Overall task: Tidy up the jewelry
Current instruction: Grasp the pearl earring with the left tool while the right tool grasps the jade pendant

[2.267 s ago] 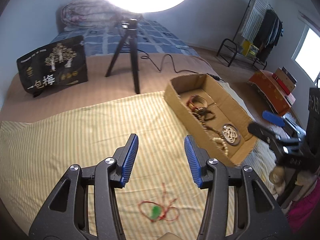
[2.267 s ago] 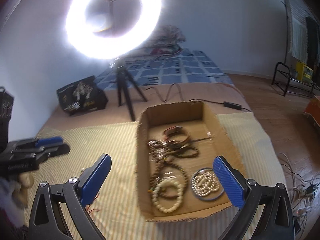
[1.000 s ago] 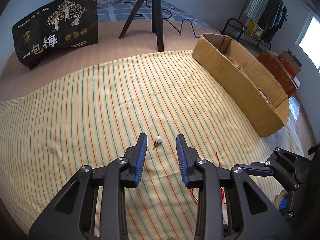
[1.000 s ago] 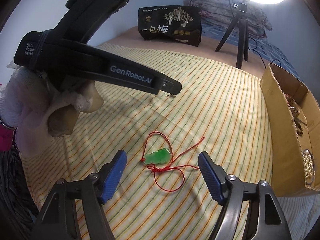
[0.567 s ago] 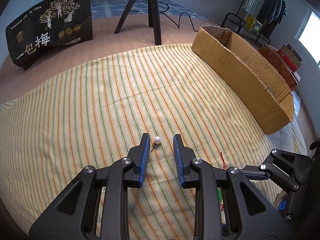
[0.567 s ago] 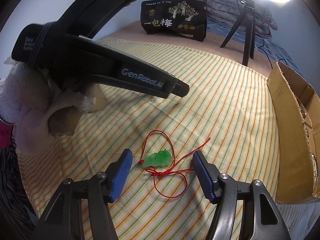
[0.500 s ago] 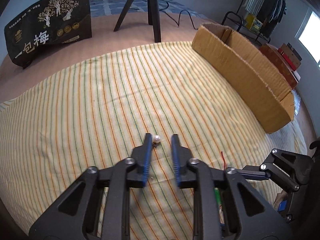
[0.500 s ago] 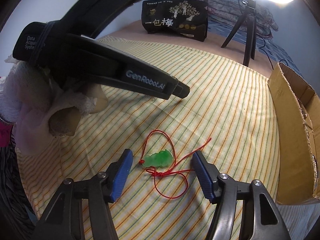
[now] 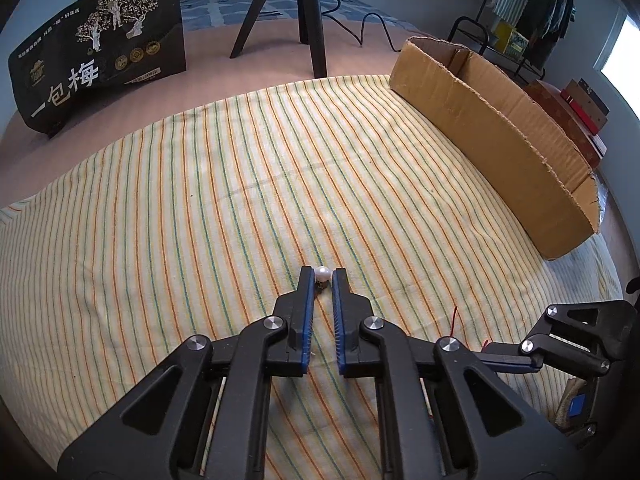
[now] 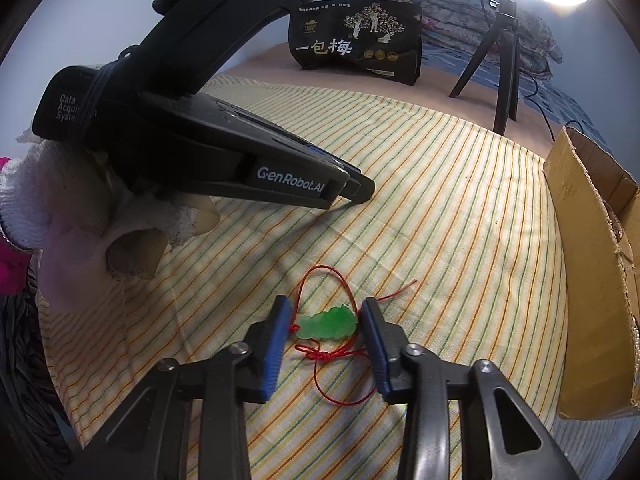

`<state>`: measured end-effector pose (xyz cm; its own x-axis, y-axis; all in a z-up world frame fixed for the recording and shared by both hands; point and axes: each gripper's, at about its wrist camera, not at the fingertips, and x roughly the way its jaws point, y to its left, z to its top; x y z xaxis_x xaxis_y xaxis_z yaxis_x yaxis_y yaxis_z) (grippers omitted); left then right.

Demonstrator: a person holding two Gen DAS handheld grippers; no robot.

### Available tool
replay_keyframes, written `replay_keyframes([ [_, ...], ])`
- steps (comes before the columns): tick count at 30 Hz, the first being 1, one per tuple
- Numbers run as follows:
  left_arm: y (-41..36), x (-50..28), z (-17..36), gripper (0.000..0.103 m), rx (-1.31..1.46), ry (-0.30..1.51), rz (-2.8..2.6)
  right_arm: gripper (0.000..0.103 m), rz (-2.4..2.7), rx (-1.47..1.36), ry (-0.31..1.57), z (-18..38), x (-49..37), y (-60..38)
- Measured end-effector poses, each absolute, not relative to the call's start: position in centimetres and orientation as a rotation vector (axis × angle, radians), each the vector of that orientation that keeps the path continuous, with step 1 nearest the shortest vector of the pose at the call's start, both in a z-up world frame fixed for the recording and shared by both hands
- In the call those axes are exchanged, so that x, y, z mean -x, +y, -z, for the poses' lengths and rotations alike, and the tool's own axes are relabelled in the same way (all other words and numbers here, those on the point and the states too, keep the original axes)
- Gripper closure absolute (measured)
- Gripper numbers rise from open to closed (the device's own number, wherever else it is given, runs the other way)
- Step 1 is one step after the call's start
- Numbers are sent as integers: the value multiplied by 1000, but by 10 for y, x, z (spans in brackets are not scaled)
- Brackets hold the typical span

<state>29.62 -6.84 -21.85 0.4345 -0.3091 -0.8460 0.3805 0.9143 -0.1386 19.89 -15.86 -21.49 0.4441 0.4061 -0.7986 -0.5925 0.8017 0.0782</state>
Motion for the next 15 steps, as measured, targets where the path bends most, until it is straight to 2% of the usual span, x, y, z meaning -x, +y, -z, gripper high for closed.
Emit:
replay_keyframes([
  [15, -62, -289, 201, 97, -46, 999, 415, 70, -607, 214, 900, 204, -197, -162],
])
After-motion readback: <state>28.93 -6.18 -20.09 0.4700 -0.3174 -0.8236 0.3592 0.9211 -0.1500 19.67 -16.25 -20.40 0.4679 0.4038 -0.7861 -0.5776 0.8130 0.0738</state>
